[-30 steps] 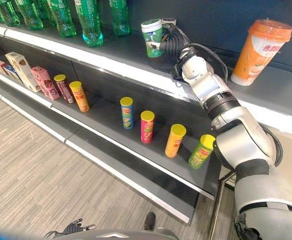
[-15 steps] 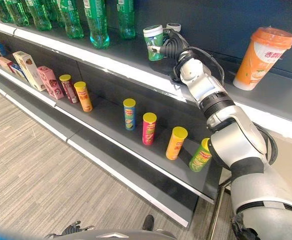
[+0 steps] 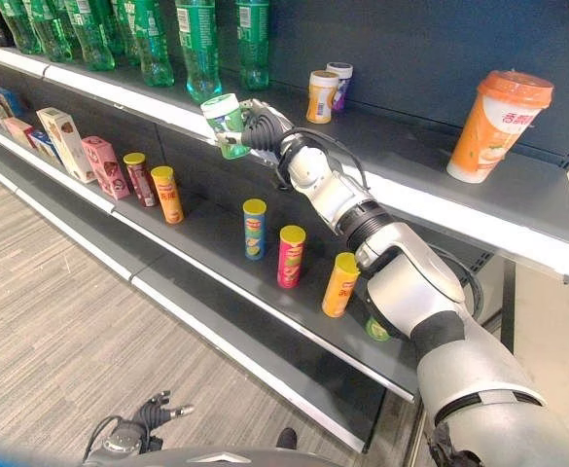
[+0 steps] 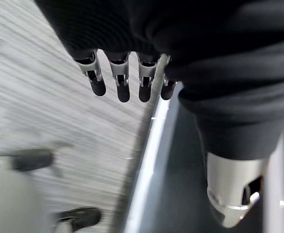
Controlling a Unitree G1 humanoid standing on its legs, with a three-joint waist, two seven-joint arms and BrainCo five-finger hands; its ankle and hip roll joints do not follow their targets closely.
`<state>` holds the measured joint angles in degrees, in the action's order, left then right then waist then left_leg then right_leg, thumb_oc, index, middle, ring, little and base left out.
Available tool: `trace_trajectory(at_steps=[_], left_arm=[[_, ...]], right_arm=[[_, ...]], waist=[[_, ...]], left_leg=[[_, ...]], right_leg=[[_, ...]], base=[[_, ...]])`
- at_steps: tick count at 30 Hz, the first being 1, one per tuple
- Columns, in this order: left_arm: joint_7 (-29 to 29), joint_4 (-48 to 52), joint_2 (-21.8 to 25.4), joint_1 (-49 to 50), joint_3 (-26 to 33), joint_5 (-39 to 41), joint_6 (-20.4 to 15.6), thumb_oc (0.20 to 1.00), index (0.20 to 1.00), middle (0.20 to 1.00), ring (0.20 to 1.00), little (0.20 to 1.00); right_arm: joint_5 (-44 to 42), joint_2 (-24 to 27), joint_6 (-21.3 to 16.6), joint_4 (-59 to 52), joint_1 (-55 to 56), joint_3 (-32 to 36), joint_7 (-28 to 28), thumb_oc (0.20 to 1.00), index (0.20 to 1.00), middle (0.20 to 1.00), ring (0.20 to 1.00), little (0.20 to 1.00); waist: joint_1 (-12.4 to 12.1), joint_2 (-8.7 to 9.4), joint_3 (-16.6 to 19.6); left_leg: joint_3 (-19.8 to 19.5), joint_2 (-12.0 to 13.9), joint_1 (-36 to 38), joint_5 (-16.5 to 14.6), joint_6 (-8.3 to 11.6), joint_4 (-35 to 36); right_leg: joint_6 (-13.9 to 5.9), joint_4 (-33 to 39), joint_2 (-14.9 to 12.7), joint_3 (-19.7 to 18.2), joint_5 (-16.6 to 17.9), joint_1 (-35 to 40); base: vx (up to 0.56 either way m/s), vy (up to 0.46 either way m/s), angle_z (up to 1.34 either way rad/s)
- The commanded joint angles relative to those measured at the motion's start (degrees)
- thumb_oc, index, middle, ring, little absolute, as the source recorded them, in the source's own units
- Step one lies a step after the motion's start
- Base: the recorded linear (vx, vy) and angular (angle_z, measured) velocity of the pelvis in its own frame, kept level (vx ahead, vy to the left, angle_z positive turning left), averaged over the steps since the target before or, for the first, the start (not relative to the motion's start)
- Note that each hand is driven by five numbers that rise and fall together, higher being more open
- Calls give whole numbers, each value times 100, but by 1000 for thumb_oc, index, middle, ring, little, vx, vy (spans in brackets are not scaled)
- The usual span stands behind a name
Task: Put the goods on the table back onto the shelves and tidy them up.
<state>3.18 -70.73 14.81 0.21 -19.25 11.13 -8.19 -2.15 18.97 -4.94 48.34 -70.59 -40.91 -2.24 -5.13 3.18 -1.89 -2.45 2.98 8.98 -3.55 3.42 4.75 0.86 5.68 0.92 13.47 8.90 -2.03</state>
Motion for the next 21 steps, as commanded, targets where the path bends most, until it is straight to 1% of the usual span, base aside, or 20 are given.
trace_trajectory(at_steps=[1,5,7,8,9,13,21], left_arm=[[-44,-348,195,-398,-40,199,-98,1000,1000,1000,1000,1000],[-57,-364,228,-375,4,174,-92,1000,1000,1000,1000,1000],[-46,-368,260,-393,56,169,-83,1000,1000,1000,1000,1000],[-46,-368,261,-393,56,169,-83,1000,1000,1000,1000,1000],[-25,-375,270,-373,113,159,-77,1000,1000,1000,1000,1000],[1,-387,268,-384,157,135,-60,1000,1000,1000,1000,1000],[40,-394,234,-402,217,96,-53,1000,1000,1000,1000,1000]], right_arm=[[205,167,90,893,-523,-125,-84,200,200,200,200,200],[51,363,91,825,-751,-51,-180,200,200,200,200,200],[-33,501,74,483,-871,17,-286,200,200,200,200,200],[-33,501,74,483,-871,17,-286,200,200,200,200,200],[-68,636,48,201,-933,74,-371,200,200,200,200,200],[-85,803,17,-144,-1011,159,-462,200,200,200,200,200],[-6,821,-18,-450,-888,196,-504,200,200,200,200,200]], waist=[[-98,80,-358],[-61,85,-373],[-7,102,-370],[-7,102,-370],[44,105,-362],[96,102,-358],[141,100,-349]], left_leg=[[316,18,-17,53,269,25],[328,12,-20,47,267,25],[377,18,14,27,261,25],[377,18,14,27,261,25],[416,22,34,18,258,25],[439,19,34,8,249,25],[497,15,72,-32,235,25]], right_leg=[[-546,-232,-337,-487,-1150,735],[-542,-263,-338,-501,-1152,715],[-542,-262,-338,-529,-1149,720],[-542,-262,-338,-529,-1149,720],[-544,-263,-341,-545,-1150,715],[-548,-261,-340,-573,-1144,697],[-552,-250,-332,-617,-1152,724]], base=[[0,0,0],[2,-2,1],[6,-8,4],[0,0,0],[0,0,0],[0,0,0],[5,0,-8]])
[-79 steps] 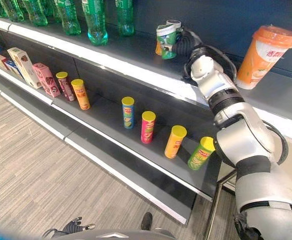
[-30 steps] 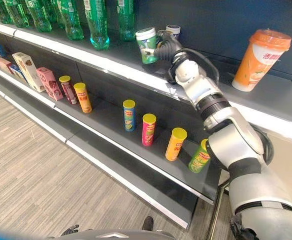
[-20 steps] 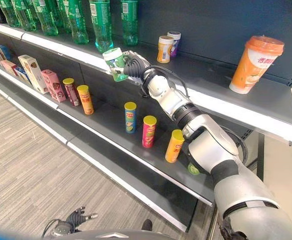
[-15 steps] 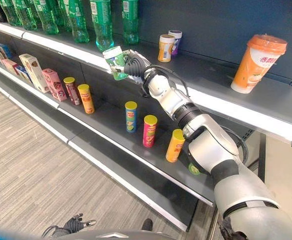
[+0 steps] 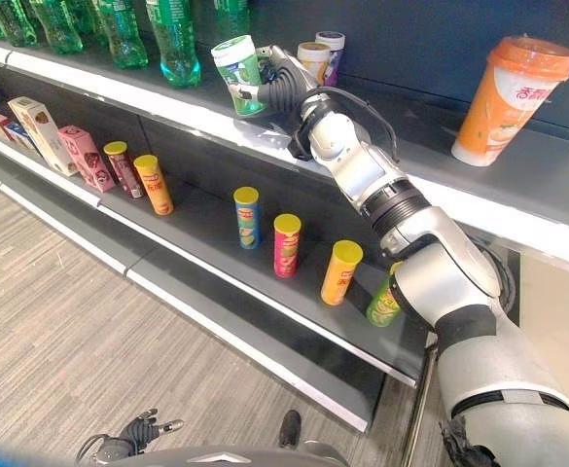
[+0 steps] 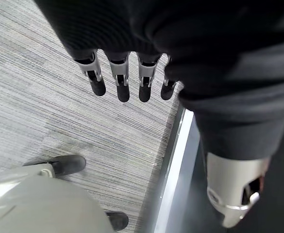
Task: Put the goods on the table back onto the shelves and tidy them up.
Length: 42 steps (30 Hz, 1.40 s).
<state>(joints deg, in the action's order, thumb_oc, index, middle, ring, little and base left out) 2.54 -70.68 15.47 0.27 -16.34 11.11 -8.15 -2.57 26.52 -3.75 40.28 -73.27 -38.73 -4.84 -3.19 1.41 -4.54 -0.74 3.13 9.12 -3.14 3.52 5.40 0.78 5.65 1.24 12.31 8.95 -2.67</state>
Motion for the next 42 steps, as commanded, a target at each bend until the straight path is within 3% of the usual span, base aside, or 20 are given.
trace_trajectory(at_steps=[1,19,22,40,41,42], left_arm=[[101,-394,168,-401,-71,94,-59,1000,1000,1000,1000,1000],[114,-368,197,-387,-91,97,-85,1000,1000,1000,1000,1000],[99,-360,230,-409,-110,142,-95,1000,1000,1000,1000,1000],[92,-331,235,-402,-99,99,-74,1000,1000,1000,1000,1000],[93,-330,234,-397,-94,103,-76,1000,1000,1000,1000,1000],[95,-325,231,-402,-94,102,-76,1000,1000,1000,1000,1000]], right_arm=[[48,74,-135,359,-607,-32,-242,200,200,200,200,200],[179,175,-52,868,-623,-122,-209,200,200,200,200,200],[374,123,22,1391,-744,-212,-216,200,200,200,200,200],[435,167,25,1115,-556,-141,-224,200,200,200,200,200],[415,176,17,1079,-520,-113,-227,868,868,868,868,868],[399,186,13,1055,-511,-105,-221,1000,1000,1000,1000,1000]], waist=[[-56,278,-86],[-60,282,-110],[-44,280,-123],[-13,268,-131],[-16,268,-135],[-15,268,-130]], left_leg=[[329,2,62,-75,225,-40],[336,0,54,-78,216,-40],[339,6,44,-72,218,-40],[382,10,72,-81,206,-40],[388,10,77,-79,207,-40],[398,14,73,-78,209,-40]], right_leg=[[-545,-241,-363,-501,-1156,792],[-542,-246,-359,-543,-1149,778],[-541,-255,-342,-565,-1159,762],[-537,-245,-331,-588,-1142,777],[-537,-254,-330,-586,-1141,778],[-538,-255,-332,-591,-1140,769]], base=[[0,0,0],[0,0,0],[0,0,0],[0,0,0],[-3,6,-5],[-6,5,-4]])
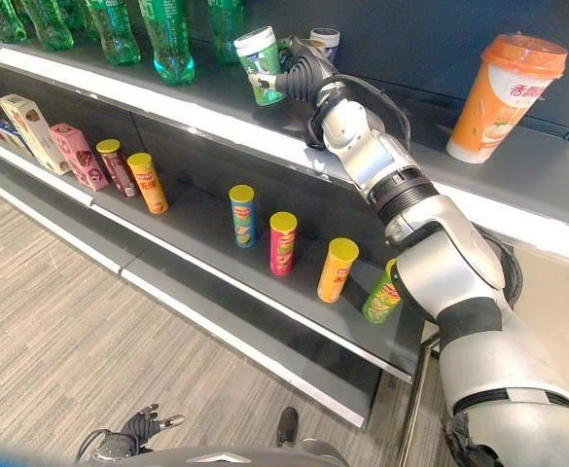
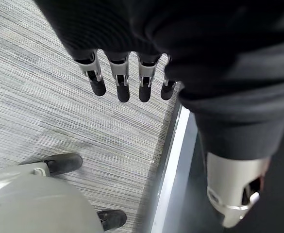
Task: Put the goods on the table back onto the shelves and tidy them up.
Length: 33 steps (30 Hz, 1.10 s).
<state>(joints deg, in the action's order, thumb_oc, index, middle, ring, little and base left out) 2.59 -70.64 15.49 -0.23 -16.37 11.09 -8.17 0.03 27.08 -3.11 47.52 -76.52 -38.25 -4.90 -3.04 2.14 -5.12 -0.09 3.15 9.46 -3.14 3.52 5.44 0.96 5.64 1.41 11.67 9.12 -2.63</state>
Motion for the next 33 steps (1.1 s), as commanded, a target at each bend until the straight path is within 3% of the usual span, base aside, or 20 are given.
trace_trajectory(at_steps=[1,12,15,17,19,26,29,30,32,33], left_arm=[[97,-325,234,-349,-91,94,-80,1000,1000,1000,1000,1000],[104,-314,236,-365,-68,93,-65,1000,1000,1000,1000,1000],[150,-310,202,-381,38,96,-44,1000,1000,1000,1000,1000],[196,-327,135,-385,239,59,6,1000,1000,1000,1000,1000],[226,-419,71,-392,431,-101,53,1000,1000,1000,1000,1000],[157,-356,62,-414,374,-397,2,1000,1000,1000,1000,1000],[111,-234,84,-475,179,-656,-55,1000,1000,1000,1000,1000],[111,-233,80,-477,180,-658,-55,1000,1000,1000,1000,1000],[49,-124,159,-581,26,-798,-112,1000,1000,1000,1000,1000],[37,-90,182,-634,-50,-937,-129,1000,1000,1000,1000,1000]], right_arm=[[131,137,-53,315,-170,-149,-221,1000,1000,1000,1000,1000],[13,305,-100,-61,-139,-61,-292,1000,1000,1000,1000,1000],[66,621,-174,-1116,-216,151,-509,1000,1000,1000,1000,1000],[356,997,-324,-2865,54,700,-733,1000,1000,1000,1000,1000],[535,1208,-593,-4578,726,1256,-606,1000,1000,1000,1000,1000],[472,1632,-831,-5735,760,778,180,1000,1000,1000,1000,1000],[522,2013,-936,-6140,552,397,443,1000,1000,1000,1000,1000],[520,2016,-938,-6139,546,392,443,1000,1000,1000,1000,1000],[426,2092,-973,-6243,454,233,525,1000,1000,1000,1000,1000],[432,2128,-981,-6294,390,167,535,1000,1000,1000,1000,1000]], waist=[[-31,197,-73],[-18,182,-92],[33,181,-105],[127,161,-104],[245,130,-74],[430,106,-13],[689,141,-117],[668,135,-112],[902,217,-352],[962,253,-392]], left_leg=[[335,14,37,-75,209,-44],[350,9,3,-55,211,-44],[399,6,10,-73,199,-44],[452,-23,-38,-55,175,-44],[558,-49,-27,-101,138,-44],[918,-115,28,-236,32,-44],[1107,-237,-74,-270,-142,-44],[1129,-237,-79,-274,-145,-44],[1553,-233,-157,-297,-249,-44],[1744,-191,-260,-228,-258,-44]], right_leg=[[-555,-254,-350,-530,-1156,763],[-569,-246,-361,-511,-1129,731],[-584,-250,-368,-547,-1109,703],[-606,-267,-384,-598,-1068,614],[-641,-276,-402,-704,-1038,552],[-777,-338,-368,-1135,-891,291],[-945,-536,-299,-1539,-649,-199],[-949,-552,-294,-1561,-652,-220],[-1348,-1116,-130,-1853,-424,-891],[-1429,-1312,-82,-1914,-406,-1155]], base=[[-6,5,-4],[-3,0,-2],[-11,15,-2],[-46,63,-13],[-42,83,-33],[-55,103,-69],[-132,153,-54],[-201,167,-53],[-286,156,-146],[-267,129,-187]])
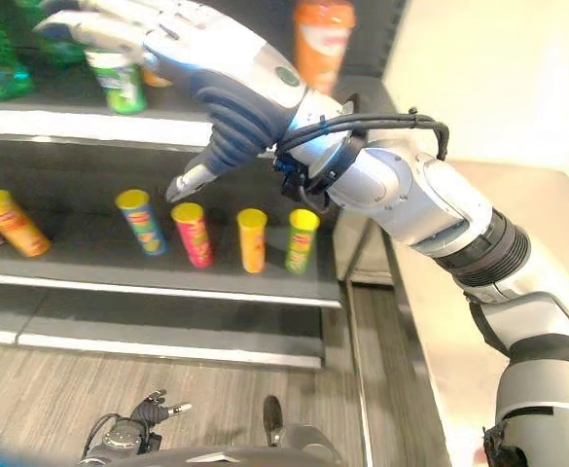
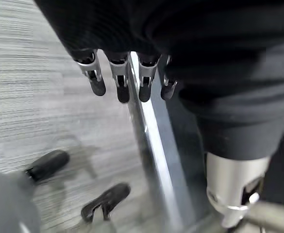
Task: Put the goods on the table back onto the shelves and tidy them up.
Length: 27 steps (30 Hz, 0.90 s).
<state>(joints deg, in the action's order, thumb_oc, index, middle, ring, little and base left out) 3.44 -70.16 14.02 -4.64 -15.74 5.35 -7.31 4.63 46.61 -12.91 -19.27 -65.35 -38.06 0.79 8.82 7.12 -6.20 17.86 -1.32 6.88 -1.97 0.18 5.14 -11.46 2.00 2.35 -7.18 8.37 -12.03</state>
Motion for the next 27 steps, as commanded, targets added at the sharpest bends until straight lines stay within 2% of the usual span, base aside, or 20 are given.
trace_trajectory(at_steps=[1,3,4,5,7,8,9,10,12,13,15,18,20,21,22,23,24,25,26,27], left_arm=[[-56,-91,330,-229,-161,-387,-225,1000,1000,1000,1000,1000],[-67,-55,363,-267,-156,-361,-213,1000,1000,1000,1000,1000],[-93,50,400,-387,-190,-259,-202,1000,1000,1000,1000,1000],[-104,95,424,-425,-189,-195,-199,1000,1000,1000,1000,1000],[-151,37,567,-241,-16,-137,-123,1000,1000,1000,1000,1000],[-138,24,622,-46,41,-134,-138,1000,1000,1000,1000,1000],[-148,27,649,15,49,-124,-137,1000,1000,1000,1000,1000],[-116,60,732,89,64,16,-147,1000,1000,1000,1000,1000],[-86,89,751,153,58,46,-160,1000,1000,1000,1000,1000],[-107,109,764,201,71,31,-145,1000,1000,1000,1000,1000],[-125,118,747,216,55,21,-154,1000,1000,1000,1000,1000],[-158,119,705,244,89,80,-216,1000,1000,1000,1000,1000],[-209,176,669,302,114,129,-226,1000,1000,1000,1000,1000],[-284,166,683,341,135,85,-241,1000,1000,1000,1000,1000],[-327,171,675,371,160,105,-253,1000,1000,1000,1000,1000],[-348,213,682,396,184,122,-274,1000,1000,1000,1000,1000],[-356,259,707,432,264,307,-311,1000,1000,1000,1000,1000],[-349,257,674,489,305,440,-340,1000,1000,1000,1000,1000],[-327,227,623,574,374,641,-379,1000,1000,1000,1000,1000],[-294,186,651,626,475,795,-434,1000,1000,1000,1000,1000]], right_arm=[[-67,160,-26,367,-711,139,-33,1000,1000,1000,1000,1000],[-89,166,-37,365,-739,136,-64,1000,1000,1000,1000,1000],[-103,173,-47,455,-758,109,-125,1000,1000,1000,1000,1000],[-100,170,-28,516,-763,104,-143,1000,1000,1000,1000,1000],[-138,340,-32,683,-801,180,-190,1000,1000,1000,1000,1000],[-166,436,-7,960,-1085,97,-237,1000,1000,1000,1000,1000],[-167,388,-13,1052,-1201,53,-242,1000,1000,1000,1000,1000],[-20,272,57,1495,-1662,-150,-302,1000,1000,1000,1000,1000],[91,269,94,1716,-1840,-224,-401,1000,1000,1000,1000,1000],[253,508,162,1988,-2158,-325,-559,1000,1000,1000,1000,1000],[187,666,127,2066,-2279,-438,-584,1000,1000,1000,1000,1000],[-37,1182,129,2458,-2741,-879,-639,1000,1000,1000,1000,1000],[-402,1607,74,2554,-2947,-1242,-544,1000,1000,1000,1000,1000],[-703,2042,23,2745,-3060,-1472,-493,1000,1000,1000,1000,1000],[-872,2248,-26,2777,-3171,-1567,-486,1000,1000,1000,1000,1000],[-997,2395,-69,2842,-3252,-1591,-521,1000,1000,1000,1000,1000],[-1182,2649,-134,2873,-3244,-1538,-596,1000,1000,1000,1000,1000],[-1259,2694,-174,2960,-3114,-1436,-601,1000,1000,1000,1000,1000],[-1575,2847,-240,2933,-2755,-1098,-606,1000,1000,1000,1000,1000],[-1812,2824,-295,2910,-2443,-837,-540,1000,1000,1000,1000,1000]], waist=[[-198,-279,-329],[-208,-277,-326],[-243,-306,-330],[-271,-331,-331],[-502,-355,-243],[-744,-300,-115],[-861,-272,-65],[-1113,-195,38],[-1200,-157,98],[-1355,-34,163],[-1364,-19,176],[-1354,54,213],[-1303,61,221],[-1235,109,164],[-1216,139,100],[-1235,180,-29],[-1341,242,-239],[-1402,252,-282],[-1428,253,-277],[-1485,275,-228]], left_leg=[[21,316,5,-341,59,-14],[116,348,-31,-293,53,-14],[267,407,-57,-253,24,-14],[340,447,-53,-247,5,-14],[567,588,-165,-160,-23,-53],[596,600,-172,-266,-12,-56],[656,610,-186,-257,-4,-60],[834,638,-248,-223,-3,-72],[908,623,-300,-214,-13,-80],[1005,600,-409,-95,79,-77],[999,603,-421,-55,127,-76],[952,574,-543,64,250,-92],[956,606,-608,135,337,-92],[929,631,-721,54,368,-349],[913,701,-846,-55,404,-729],[820,818,-1059,-172,473,-1257],[130,999,-1517,-418,700,-2146],[-293,963,-1568,-340,705,-2100],[-1073,1060,-1476,-263,806,-1784],[-1680,1376,-1244,-56,876,-1259]], right_leg=[[-148,-1026,-208,90,-489,-239],[-50,-1109,-256,233,-578,-254],[109,-1283,-428,503,-788,-134],[156,-1458,-527,635,-934,-54],[291,-1878,-893,1170,-1236,185],[271,-1998,-1179,1502,-1483,517],[265,-1985,-1285,1716,-1488,666],[204,-2130,-1470,2341,-1404,957],[116,-2220,-1444,2581,-1299,1109],[212,-1491,-1134,2928,-1570,1412],[294,-1206,-998,2982,-1602,1484],[357,-324,-725,2856,-1568,1801],[390,-39,-600,2735,-1517,1887],[426,-37,-566,2625,-1485,1814],[476,-25,-565,2592,-1487,1819],[542,-21,-585,2547,-1487,1834],[627,55,-575,2480,-1510,1876],[617,43,-617,2488,-1402,1794],[539,66,-688,2310,-1319,1774],[415,64,-759,2022,-1297,1710]], base=[[-170,72,-146],[-100,25,-114],[-119,31,-69],[-195,56,-65],[-132,4,-131],[-27,-41,-158],[-53,-70,-82],[-92,-72,-92],[-123,-67,-54],[-129,-74,-32],[-96,-82,-19],[-100,-65,-17],[-121,-40,7],[-135,-69,-10],[-141,-105,-12],[-164,-148,-21],[-207,-84,-52],[-120,19,-73],[63,201,-106],[202,235,-93]])
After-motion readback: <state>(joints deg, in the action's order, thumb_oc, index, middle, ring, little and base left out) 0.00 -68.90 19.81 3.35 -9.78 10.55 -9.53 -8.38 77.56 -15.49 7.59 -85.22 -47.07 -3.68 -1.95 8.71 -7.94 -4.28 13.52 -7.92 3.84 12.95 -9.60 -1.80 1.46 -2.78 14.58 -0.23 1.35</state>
